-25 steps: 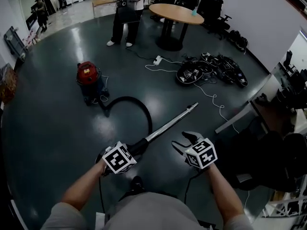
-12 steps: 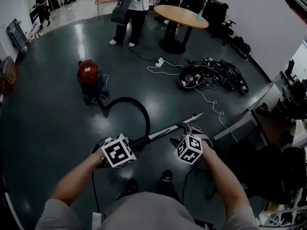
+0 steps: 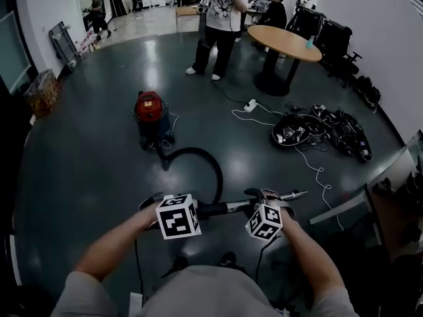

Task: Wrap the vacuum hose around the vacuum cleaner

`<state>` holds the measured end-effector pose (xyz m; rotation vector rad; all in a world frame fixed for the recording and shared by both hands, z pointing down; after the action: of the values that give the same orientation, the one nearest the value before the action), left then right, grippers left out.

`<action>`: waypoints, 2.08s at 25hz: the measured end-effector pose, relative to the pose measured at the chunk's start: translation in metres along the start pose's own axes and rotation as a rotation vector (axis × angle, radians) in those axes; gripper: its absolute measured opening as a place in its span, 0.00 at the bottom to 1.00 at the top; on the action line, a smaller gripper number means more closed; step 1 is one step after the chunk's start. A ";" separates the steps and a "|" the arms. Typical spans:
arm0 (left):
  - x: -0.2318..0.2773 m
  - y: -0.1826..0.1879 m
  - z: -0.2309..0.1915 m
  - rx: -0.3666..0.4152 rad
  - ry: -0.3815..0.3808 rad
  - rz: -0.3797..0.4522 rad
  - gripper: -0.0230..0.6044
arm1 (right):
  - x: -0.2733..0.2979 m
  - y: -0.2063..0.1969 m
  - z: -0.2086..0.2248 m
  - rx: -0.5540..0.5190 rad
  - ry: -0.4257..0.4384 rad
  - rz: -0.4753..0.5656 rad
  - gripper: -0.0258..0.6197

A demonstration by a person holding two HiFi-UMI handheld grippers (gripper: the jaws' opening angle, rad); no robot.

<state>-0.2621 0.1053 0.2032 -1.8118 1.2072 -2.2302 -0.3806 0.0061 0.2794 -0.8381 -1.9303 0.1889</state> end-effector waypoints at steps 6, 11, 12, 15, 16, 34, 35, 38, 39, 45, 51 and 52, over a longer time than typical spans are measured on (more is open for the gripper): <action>0.016 0.037 -0.027 0.030 0.180 -0.011 0.23 | -0.006 -0.035 0.014 0.033 0.047 0.102 0.23; 0.027 0.049 -0.055 0.016 0.421 0.014 0.31 | -0.019 -0.060 0.028 0.069 0.025 0.171 0.20; 0.026 0.049 -0.060 0.000 0.460 0.024 0.36 | -0.020 -0.065 0.031 0.079 0.022 0.173 0.20; 0.018 0.048 -0.072 -0.066 0.551 0.055 0.46 | -0.023 -0.080 0.039 0.125 0.016 0.173 0.20; 0.014 0.047 -0.074 -0.087 0.578 0.063 0.47 | -0.024 -0.086 0.040 0.149 0.014 0.174 0.20; 0.033 0.031 -0.040 -0.354 0.691 0.143 0.47 | -0.011 -0.128 0.073 0.668 -0.069 0.250 0.20; 0.042 0.031 -0.037 -0.363 0.679 0.150 0.47 | -0.010 -0.126 0.075 0.694 -0.072 0.258 0.20; 0.065 0.029 -0.030 -0.395 0.626 0.176 0.47 | -0.005 -0.116 0.079 0.762 -0.092 0.284 0.20; 0.071 0.028 -0.029 -0.403 0.607 0.188 0.47 | -0.004 -0.113 0.081 0.781 -0.101 0.291 0.20; 0.091 0.025 -0.035 -0.441 0.504 0.269 0.47 | -0.005 -0.080 0.099 0.884 -0.174 0.352 0.20; 0.118 0.034 -0.051 -0.438 0.391 0.319 0.47 | -0.014 -0.046 0.120 0.990 -0.203 0.453 0.20; 0.123 0.038 -0.055 -0.437 0.366 0.332 0.47 | -0.015 -0.041 0.123 1.003 -0.207 0.465 0.20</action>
<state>-0.3640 0.0510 0.2815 -1.1847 2.0238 -2.2843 -0.4987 -0.0075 0.2250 -0.5496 -1.4802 1.4272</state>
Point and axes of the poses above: the fingertips, and each gripper's own axes: x forward along the fingers, z to its right, y out of its top, the point moved 5 cm from there along -x, backward along the fingers, and after that the axes turned 4 degrees about z, right-handed, at the moved point
